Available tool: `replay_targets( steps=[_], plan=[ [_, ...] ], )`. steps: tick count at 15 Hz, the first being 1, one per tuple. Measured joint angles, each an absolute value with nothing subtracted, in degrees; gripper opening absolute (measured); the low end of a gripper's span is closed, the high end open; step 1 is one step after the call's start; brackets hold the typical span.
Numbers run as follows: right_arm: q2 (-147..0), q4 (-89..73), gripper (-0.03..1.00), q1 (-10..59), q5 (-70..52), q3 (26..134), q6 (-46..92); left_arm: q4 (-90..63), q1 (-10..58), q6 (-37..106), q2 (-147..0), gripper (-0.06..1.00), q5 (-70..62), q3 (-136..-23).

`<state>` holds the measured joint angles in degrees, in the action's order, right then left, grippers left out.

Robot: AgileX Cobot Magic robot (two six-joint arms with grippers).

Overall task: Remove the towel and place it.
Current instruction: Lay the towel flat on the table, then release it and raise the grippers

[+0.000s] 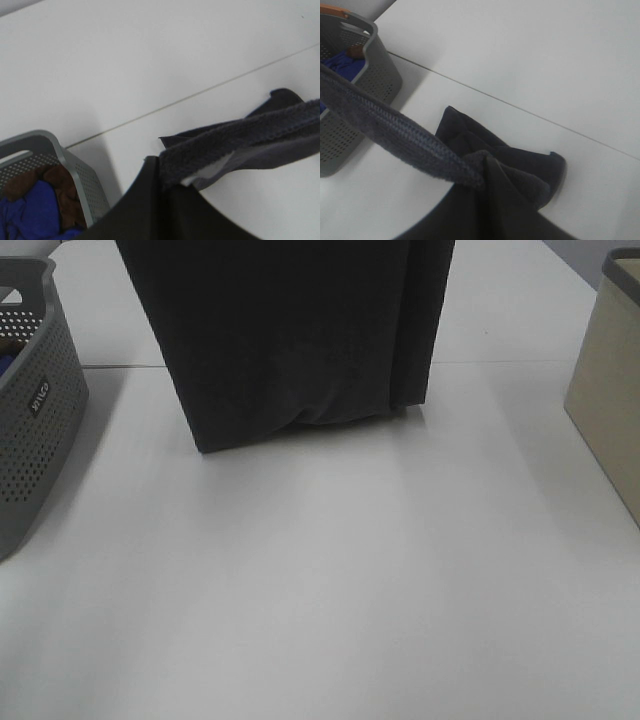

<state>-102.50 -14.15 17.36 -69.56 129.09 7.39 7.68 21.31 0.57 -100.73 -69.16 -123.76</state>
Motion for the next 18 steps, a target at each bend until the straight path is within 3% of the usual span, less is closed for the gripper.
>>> replay_targets(
  steps=[3, 13, 18],
  plan=[
    [-93.0, -19.1, 0.01, 17.6, -69.8, 113.2, 7.3, 2.8, 21.4, 0.5, -88.0, 0.0, -68.2, -103.2],
    [-67.5, -21.1, 0.01, 18.0, -69.7, 78.1, -0.7, -12.7, 21.8, 6.4, -68.0, 0.0, -65.7, -70.6],
    [-62.6, -22.5, 0.01, 18.0, -69.3, 68.7, -2.8, -15.9, 21.8, 8.1, -64.9, 0.0, -65.5, -64.3]
  ],
)
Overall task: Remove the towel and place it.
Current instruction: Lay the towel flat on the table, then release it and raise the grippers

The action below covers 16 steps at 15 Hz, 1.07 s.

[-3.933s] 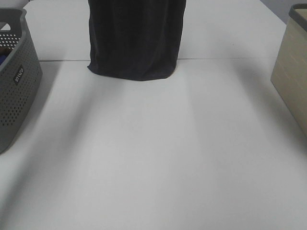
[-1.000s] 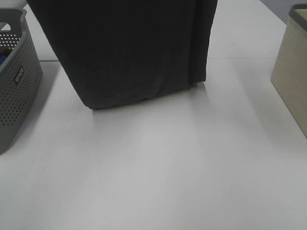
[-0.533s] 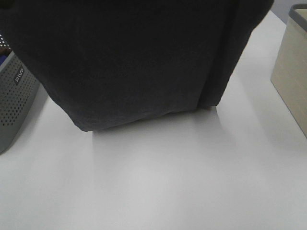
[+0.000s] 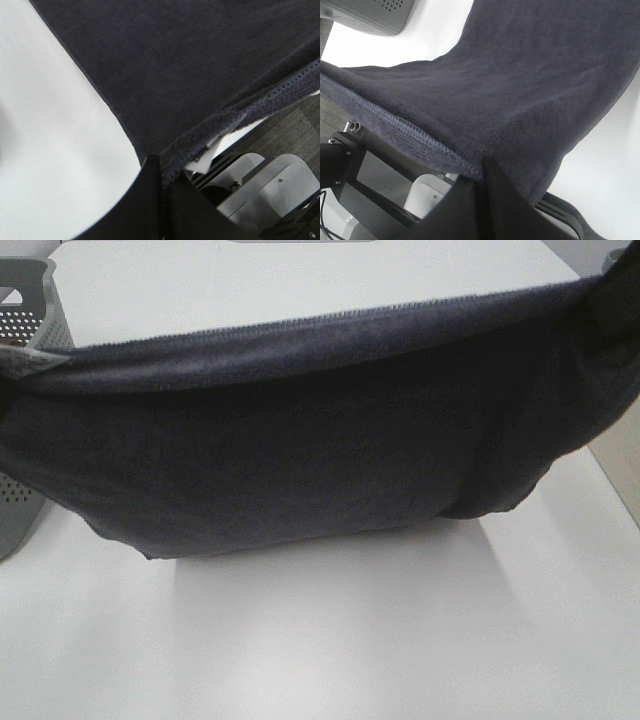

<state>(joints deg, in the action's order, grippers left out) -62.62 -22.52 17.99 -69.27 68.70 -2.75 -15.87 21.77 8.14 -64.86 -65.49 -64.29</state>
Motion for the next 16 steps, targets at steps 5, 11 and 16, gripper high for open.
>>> replay_targets(
  steps=[5, 11, 16],
  plan=[
    [-61.1, -22.6, 0.01, 18.0, -68.9, 57.2, -2.8, -23.7, 21.8, 8.4, -64.7, 0.0, -65.3, -51.3],
    [-61.1, -25.8, 0.01, 18.0, -68.9, 44.9, -2.8, -30.7, 21.7, 9.3, -64.6, 0.0, -65.3, -38.2],
    [-65.1, -28.5, 0.01, 17.9, -68.5, 36.5, -1.7, -31.6, 21.6, 10.6, -70.5, 0.0, -65.6, -35.6]
  ],
)
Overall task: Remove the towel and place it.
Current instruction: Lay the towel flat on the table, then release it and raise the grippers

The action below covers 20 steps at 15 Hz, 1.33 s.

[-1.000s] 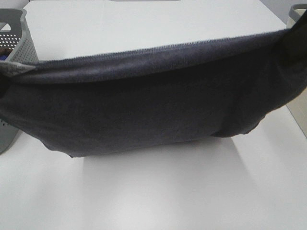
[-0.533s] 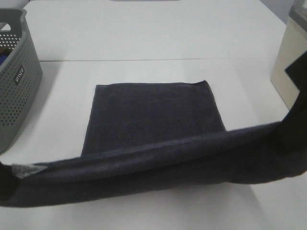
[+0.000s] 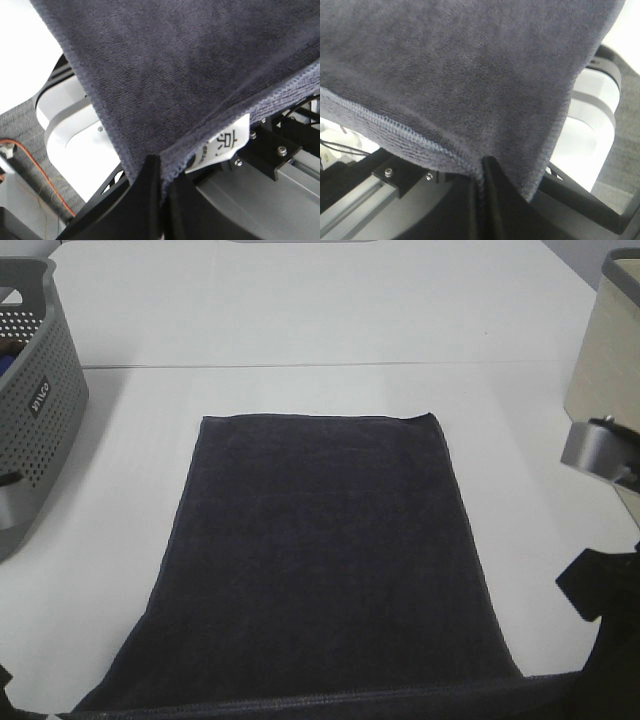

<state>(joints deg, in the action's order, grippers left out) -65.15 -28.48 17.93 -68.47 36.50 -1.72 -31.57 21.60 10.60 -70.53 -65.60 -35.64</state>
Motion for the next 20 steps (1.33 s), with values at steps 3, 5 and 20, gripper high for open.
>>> replay_targets(
  steps=[3, 5, 20],
  plan=[
    [-71.6, -28.5, 0.01, 17.9, -67.2, 36.1, 0.8, -31.6, 21.6, 13.0, -78.0, 0.0, -65.6, -35.6],
    [-76.9, -28.5, 0.01, 17.9, -66.6, 36.0, 2.3, -32.0, 21.6, 15.0, -83.0, 0.0, -65.6, -35.6],
    [-105.1, -30.1, 0.01, 17.8, -59.1, 36.2, 14.0, -28.0, 25.4, 17.2, -107.7, 0.0, -65.0, -44.6]
  ],
)
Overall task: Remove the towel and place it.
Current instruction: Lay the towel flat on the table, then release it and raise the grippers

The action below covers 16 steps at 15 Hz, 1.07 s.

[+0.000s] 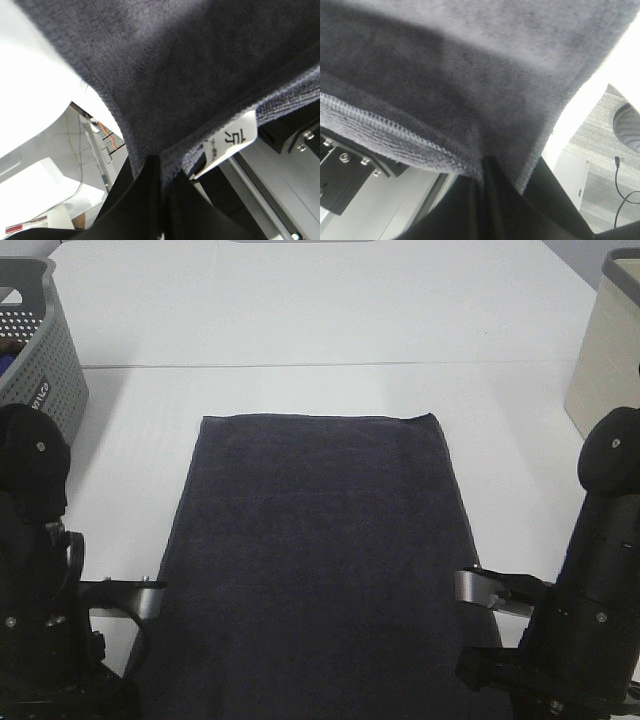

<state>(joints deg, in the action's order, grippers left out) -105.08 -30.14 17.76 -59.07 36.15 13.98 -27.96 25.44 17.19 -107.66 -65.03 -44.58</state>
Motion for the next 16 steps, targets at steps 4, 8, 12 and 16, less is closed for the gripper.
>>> replay_targets(
  steps=[4, 8, 12, 16],
  plan=[
    [-105.4, -29.7, 0.01, 17.8, -58.4, 36.2, 14.1, -26.9, 26.4, 17.2, -108.0, 0.0, -65.3, -46.1],
    [-105.4, -27.6, 0.16, 17.2, -58.4, 35.9, 14.1, -26.4, 26.9, 17.8, -108.1, 0.07, -66.9, -46.1],
    [-105.4, -28.6, 0.57, 17.2, -58.4, 35.9, 14.1, -28.3, 26.9, 17.0, -108.1, 0.63, -67.0, -46.1],
    [-103.1, -29.0, 0.68, 17.2, -58.4, 36.4, 14.3, -31.1, 26.9, 17.0, -108.1, 0.79, -68.9, -46.4]
  ],
)
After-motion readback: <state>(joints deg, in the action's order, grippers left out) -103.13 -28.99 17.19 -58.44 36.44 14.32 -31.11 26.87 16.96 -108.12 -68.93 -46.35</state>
